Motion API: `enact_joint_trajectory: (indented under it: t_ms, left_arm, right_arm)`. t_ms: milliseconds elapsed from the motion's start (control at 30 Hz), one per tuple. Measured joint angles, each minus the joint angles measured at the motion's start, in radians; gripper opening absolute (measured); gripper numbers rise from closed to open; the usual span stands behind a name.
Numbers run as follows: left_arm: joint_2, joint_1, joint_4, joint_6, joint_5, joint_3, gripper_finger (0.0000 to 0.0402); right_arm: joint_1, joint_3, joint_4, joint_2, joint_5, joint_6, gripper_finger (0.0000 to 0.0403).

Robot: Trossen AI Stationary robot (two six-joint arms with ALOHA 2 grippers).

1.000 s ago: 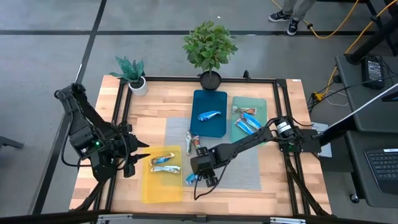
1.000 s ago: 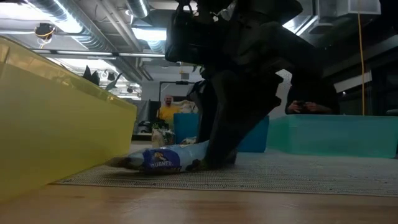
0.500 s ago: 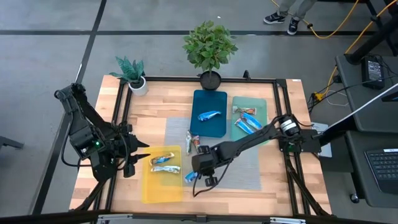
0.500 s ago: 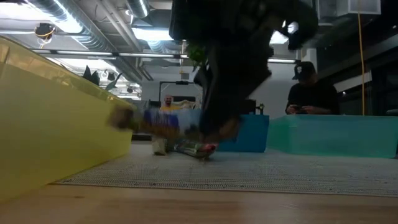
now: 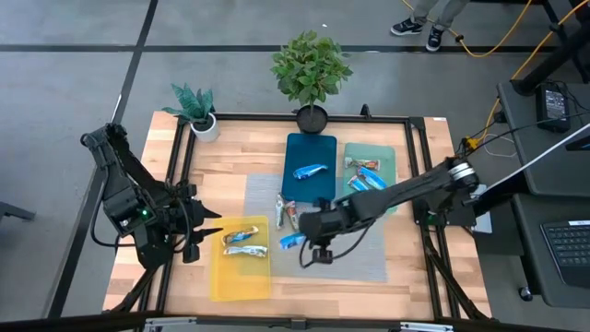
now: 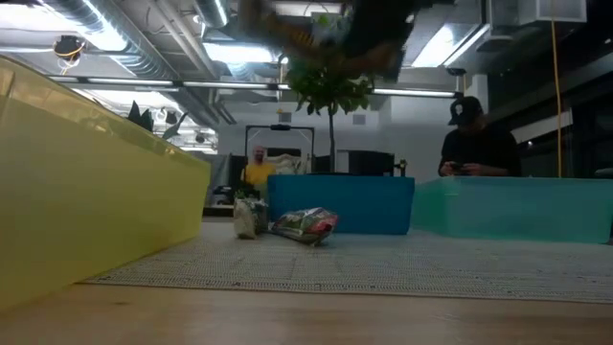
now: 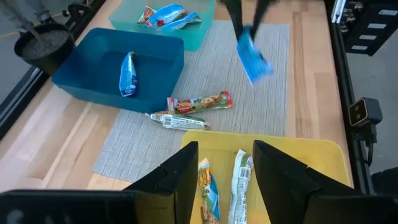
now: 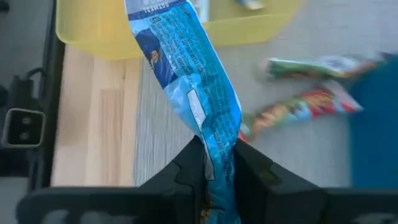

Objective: Pick and place Granola Bars by type
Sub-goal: Put the blue granola bar into the blue bin

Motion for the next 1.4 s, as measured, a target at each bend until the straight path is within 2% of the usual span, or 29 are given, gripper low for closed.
enact_joint_trajectory:
  t_ms: [267, 400, 533, 633, 800, 867, 967, 1133, 1400]
  left_arm:
    - [0.000, 0.003, -0.001, 0.032, -0.024, 0.000, 0.0145]
    - [0.000, 0.003, 0.000, 0.028, -0.030, 0.000, 0.0144]
    - [0.000, 0.003, 0.000, -0.002, -0.038, 0.000, 0.0145]
    - [0.000, 0.003, 0.000, -0.020, -0.055, 0.000, 0.0145]
    - [0.000, 0.004, 0.000, -0.057, -0.105, 0.000, 0.0144]
    - [0.000, 0.010, 0.000, -0.072, -0.117, 0.000, 0.0145]
    - [0.000, 0.022, 0.000, -0.092, -0.123, 0.000, 0.0144]
    - [0.000, 0.052, 0.000, -0.121, -0.125, 0.000, 0.0145]
    - [0.000, 0.100, 0.000, -0.128, -0.124, 0.000, 0.0143]
  right_arm:
    - [0.001, 0.000, -0.149, -0.206, 0.152, 0.112, 0.0060]
    - [0.000, 0.000, -0.165, -0.269, 0.226, 0.112, 0.0061]
    - [-0.012, 0.000, -0.163, -0.296, 0.249, 0.111, 0.0063]
    - [-0.047, 0.000, -0.165, -0.304, 0.205, 0.104, 0.0061]
    - [-0.172, 0.057, -0.249, -0.303, -0.024, -0.012, 0.0059]
    - [-0.231, 0.114, -0.304, -0.304, -0.066, -0.067, 0.0059]
    - [-0.320, 0.221, -0.425, -0.304, -0.066, -0.134, 0.0058]
    - [-0.456, 0.331, -0.518, -0.304, -0.065, -0.211, 0.0058]
    - [-0.601, 0.348, -0.501, -0.274, -0.071, -0.319, 0.0057]
